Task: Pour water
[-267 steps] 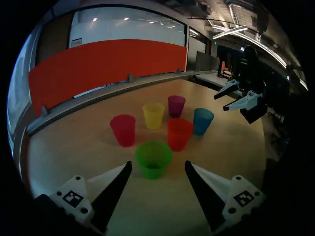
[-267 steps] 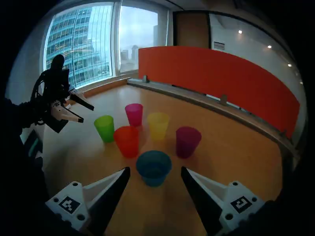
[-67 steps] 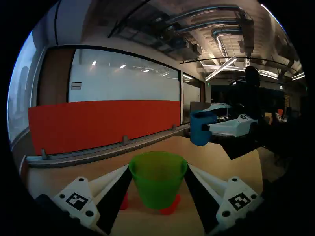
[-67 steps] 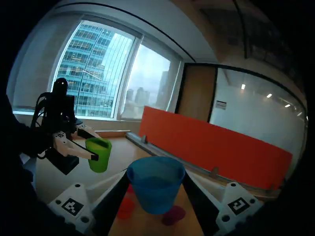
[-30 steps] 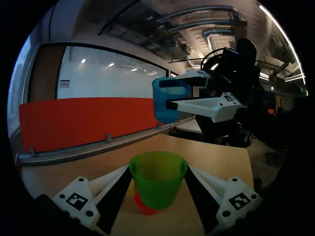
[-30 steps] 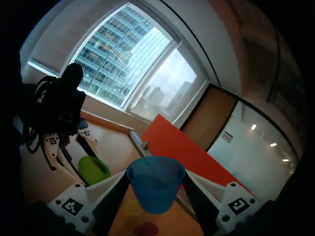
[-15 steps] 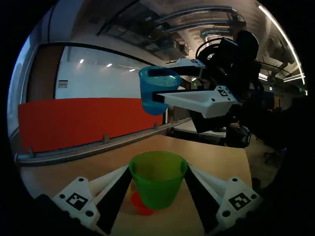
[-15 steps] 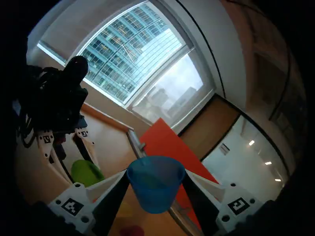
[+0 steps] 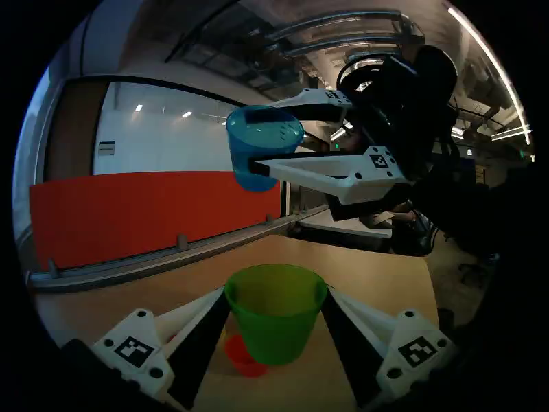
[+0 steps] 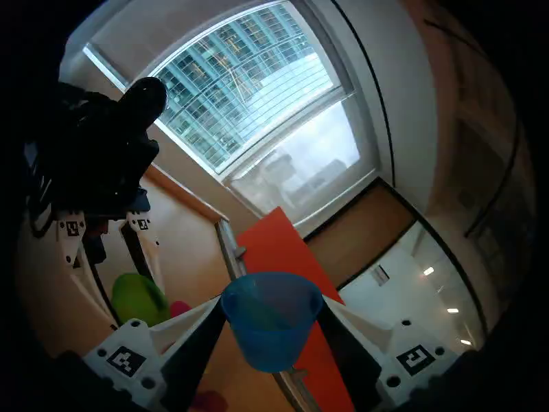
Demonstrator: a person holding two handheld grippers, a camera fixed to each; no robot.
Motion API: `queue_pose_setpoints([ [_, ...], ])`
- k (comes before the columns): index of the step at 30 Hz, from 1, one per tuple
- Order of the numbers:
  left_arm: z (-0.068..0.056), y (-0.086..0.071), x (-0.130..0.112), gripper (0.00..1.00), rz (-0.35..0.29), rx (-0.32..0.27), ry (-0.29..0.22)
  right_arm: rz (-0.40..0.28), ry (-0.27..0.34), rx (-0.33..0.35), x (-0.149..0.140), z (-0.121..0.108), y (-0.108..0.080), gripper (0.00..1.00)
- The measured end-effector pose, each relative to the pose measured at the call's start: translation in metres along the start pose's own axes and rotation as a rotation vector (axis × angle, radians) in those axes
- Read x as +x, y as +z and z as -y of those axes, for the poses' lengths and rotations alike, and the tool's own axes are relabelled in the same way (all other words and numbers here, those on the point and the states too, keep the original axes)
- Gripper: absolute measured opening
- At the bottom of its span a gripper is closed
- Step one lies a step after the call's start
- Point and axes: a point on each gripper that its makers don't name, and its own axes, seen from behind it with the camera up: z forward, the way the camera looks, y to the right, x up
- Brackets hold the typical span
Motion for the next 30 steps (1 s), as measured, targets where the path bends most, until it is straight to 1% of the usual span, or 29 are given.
queue_pose_setpoints([
  [8,-0.001,0.002,0.001,0.88,-0.002,-0.004,-0.002,0.005,-0.071,-0.01,0.001,-0.005,0.002,0.91],
  [14,-0.003,0.003,0.002,0.88,-0.005,-0.008,0.0,0.007,-0.099,-0.011,0.001,-0.005,0.004,0.92],
  [20,-0.002,0.003,0.005,0.88,-0.005,-0.007,0.003,0.008,-0.135,-0.021,0.003,-0.009,0.004,0.91],
  [30,-0.002,0.003,0.006,0.88,-0.006,-0.009,0.004,0.008,-0.176,-0.033,0.004,-0.015,0.003,0.91],
])
